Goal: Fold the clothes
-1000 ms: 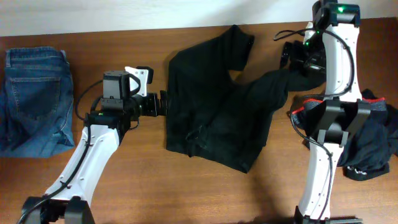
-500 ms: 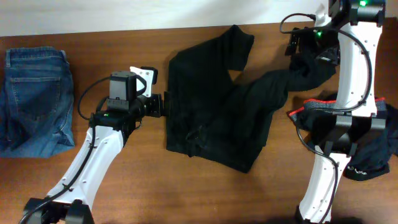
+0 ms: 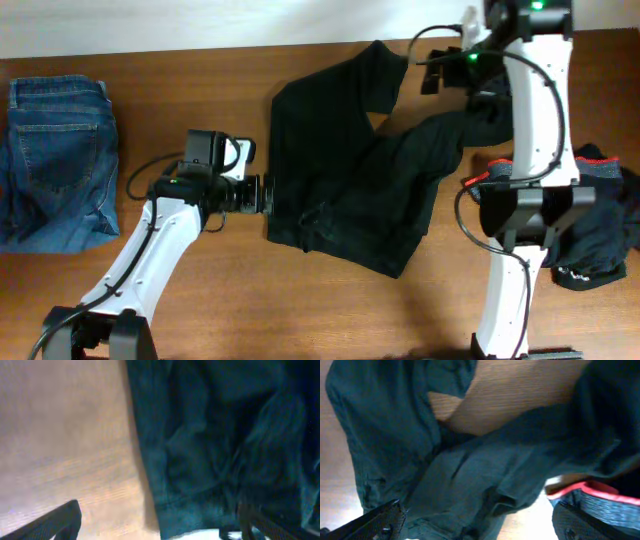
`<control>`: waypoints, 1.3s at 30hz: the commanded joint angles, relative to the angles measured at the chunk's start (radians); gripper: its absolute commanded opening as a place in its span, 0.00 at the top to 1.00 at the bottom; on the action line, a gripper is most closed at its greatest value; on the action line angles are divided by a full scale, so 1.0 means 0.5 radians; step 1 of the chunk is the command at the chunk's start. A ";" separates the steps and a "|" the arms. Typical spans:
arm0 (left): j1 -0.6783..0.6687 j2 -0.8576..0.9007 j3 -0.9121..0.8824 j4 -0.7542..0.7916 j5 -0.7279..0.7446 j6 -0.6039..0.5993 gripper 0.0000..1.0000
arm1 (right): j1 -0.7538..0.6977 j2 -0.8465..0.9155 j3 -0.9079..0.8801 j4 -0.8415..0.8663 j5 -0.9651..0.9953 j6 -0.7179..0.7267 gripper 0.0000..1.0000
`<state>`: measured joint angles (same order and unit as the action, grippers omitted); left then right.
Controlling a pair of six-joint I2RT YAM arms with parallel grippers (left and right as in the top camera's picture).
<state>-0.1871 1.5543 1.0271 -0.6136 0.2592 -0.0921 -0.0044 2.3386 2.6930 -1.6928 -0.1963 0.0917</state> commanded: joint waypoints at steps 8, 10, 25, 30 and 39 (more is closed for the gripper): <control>-0.076 0.192 0.015 -0.347 -0.031 0.217 0.09 | 0.050 -0.053 0.017 0.024 0.069 -0.027 0.01; -0.092 0.296 0.015 -0.346 0.047 0.259 0.09 | 0.050 -0.053 0.017 0.023 0.070 -0.027 0.01; -0.101 0.441 0.015 -0.212 0.294 0.353 0.17 | 0.050 -0.053 0.017 0.008 0.070 -0.027 0.01; -0.101 0.441 0.015 -0.206 0.352 0.353 0.21 | 0.050 -0.053 0.017 -0.006 0.069 -0.027 0.01; -0.101 0.445 0.015 -0.195 0.380 0.352 0.28 | 0.050 -0.053 0.017 -0.011 0.069 -0.027 0.01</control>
<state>-0.2340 1.7622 1.0267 -0.7170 0.4236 0.0650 0.0204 2.3386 2.6930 -1.6928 -0.1738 0.0818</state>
